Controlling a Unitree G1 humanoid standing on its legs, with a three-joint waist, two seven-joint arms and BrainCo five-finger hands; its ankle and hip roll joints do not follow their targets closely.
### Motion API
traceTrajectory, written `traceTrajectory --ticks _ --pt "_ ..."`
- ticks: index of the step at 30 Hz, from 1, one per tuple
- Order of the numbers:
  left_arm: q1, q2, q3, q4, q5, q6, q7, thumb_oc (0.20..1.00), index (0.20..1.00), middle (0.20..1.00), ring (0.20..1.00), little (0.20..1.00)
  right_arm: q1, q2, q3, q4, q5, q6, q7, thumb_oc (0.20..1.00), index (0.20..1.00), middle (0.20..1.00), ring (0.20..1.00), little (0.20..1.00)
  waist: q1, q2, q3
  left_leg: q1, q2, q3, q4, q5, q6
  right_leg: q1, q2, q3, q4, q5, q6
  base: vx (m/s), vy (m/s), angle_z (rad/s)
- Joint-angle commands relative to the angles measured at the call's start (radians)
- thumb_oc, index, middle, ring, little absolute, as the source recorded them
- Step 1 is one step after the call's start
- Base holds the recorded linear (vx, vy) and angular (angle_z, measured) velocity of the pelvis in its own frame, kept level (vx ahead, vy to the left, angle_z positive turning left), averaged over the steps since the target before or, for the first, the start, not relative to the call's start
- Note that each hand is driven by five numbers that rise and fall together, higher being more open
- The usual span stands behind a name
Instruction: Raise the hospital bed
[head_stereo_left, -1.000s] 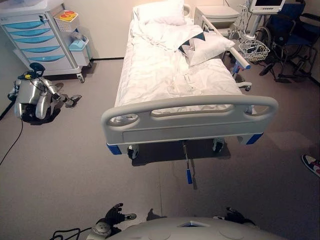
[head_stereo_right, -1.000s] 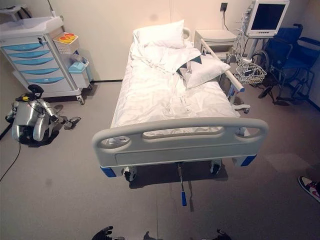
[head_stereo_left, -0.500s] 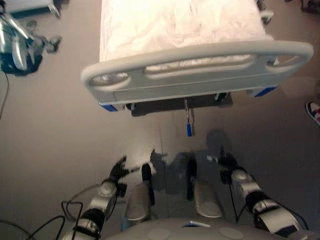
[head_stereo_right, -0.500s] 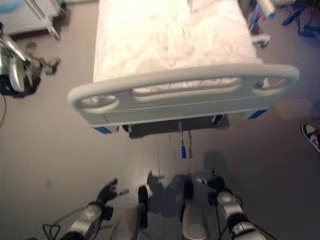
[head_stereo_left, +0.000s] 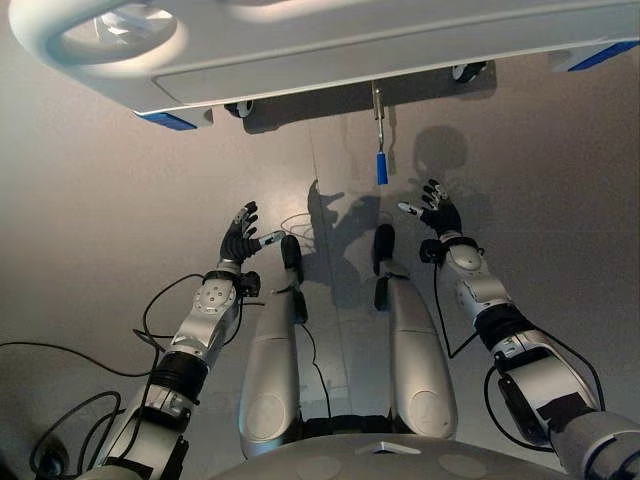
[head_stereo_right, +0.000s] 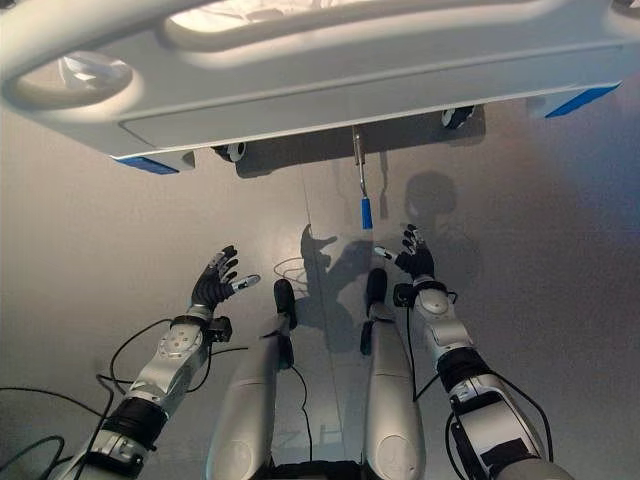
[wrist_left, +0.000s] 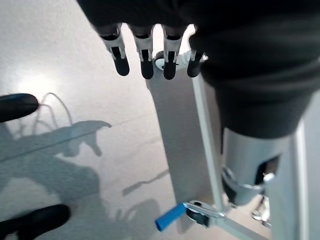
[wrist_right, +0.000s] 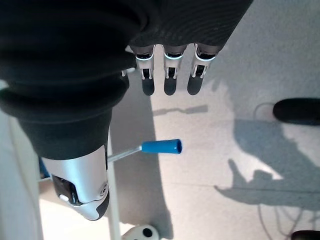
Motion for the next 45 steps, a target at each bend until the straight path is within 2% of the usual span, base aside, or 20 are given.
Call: traceTrajectory --ticks 1,9,17,20,26,37,45 --pt "0.012 0.040 0.004 -0.121 -0.051 -0.057 0.018 1.000 1.000 1.000 1.000 1.000 -0.019 -0.025 0.031 -0.092 0.090 -0.066 -0.015 1.000 1.000 1.000 1.000 1.000 -0.012 0.001 -0.026 -0.084 -0.014 -0.062 0.057 -0.014 0.014 -0.049 -0.021 -0.007 -0.026 0.041 0.071 0.00 -0.018 0.04" --pt "-0.008 0.104 -0.042 -0.264 -0.041 -0.065 0.017 1.000 1.000 1.000 1.000 1.000 -0.128 -0.054 0.060 -0.086 0.132 -0.064 -0.020 1.000 1.000 1.000 1.000 1.000 0.002 0.015 -0.026 -0.172 -0.020 -0.070 0.085 -0.021 0.015 -0.132 -0.026 -0.016 0.003 0.035 0.069 0.01 0.007 0.03" --pt "0.002 0.186 -0.068 -0.363 -0.060 -0.071 -0.008 1.000 1.000 1.000 1.000 1.000 -0.249 -0.064 0.085 -0.064 0.251 -0.071 -0.003 1.000 1.000 1.000 1.000 1.000 0.019 0.017 -0.026 -0.205 -0.031 -0.077 0.084 -0.024 0.017 -0.157 -0.037 -0.022 -0.006 0.039 0.073 0.02 0.026 0.04" --pt "0.006 0.211 -0.088 -0.410 -0.083 -0.078 -0.025 1.000 1.000 1.000 1.000 1.000 -0.329 -0.077 0.098 -0.009 0.277 -0.067 0.003 1.000 1.000 1.000 1.000 1.000 0.029 0.025 -0.026 -0.213 -0.037 -0.080 0.081 -0.022 0.016 -0.164 -0.042 -0.026 -0.004 0.038 0.075 0.02 0.045 0.04" --pt "0.012 0.254 -0.116 -0.473 -0.097 -0.079 -0.046 1.000 1.000 1.000 1.000 1.000 -0.488 -0.099 0.152 0.150 0.291 -0.018 0.017 1.000 1.000 1.000 1.000 1.000 0.047 0.028 -0.026 -0.228 -0.049 -0.089 0.072 -0.017 0.014 -0.168 -0.053 -0.035 -0.012 0.039 0.076 0.02 0.035 0.09" --pt "-0.016 0.254 -0.131 -0.493 -0.082 -0.088 -0.044 1.000 1.000 1.000 1.000 1.000 -0.564 -0.075 0.162 0.401 0.213 0.035 0.042 1.000 1.000 1.000 1.000 1.000 0.067 0.046 -0.026 -0.237 -0.065 -0.099 0.070 -0.018 0.018 -0.167 -0.065 -0.043 -0.009 0.030 0.078 0.02 0.024 0.06" --pt "-0.058 0.233 -0.149 -0.505 -0.088 -0.100 -0.035 1.000 1.000 1.000 1.000 1.000 -0.599 -0.063 0.130 0.603 0.155 0.072 0.050 1.000 1.000 1.000 1.000 1.000 0.093 0.082 -0.026 -0.244 -0.075 -0.104 0.067 -0.019 0.021 -0.169 -0.074 -0.049 -0.001 0.020 0.079 0.00 0.004 0.01"
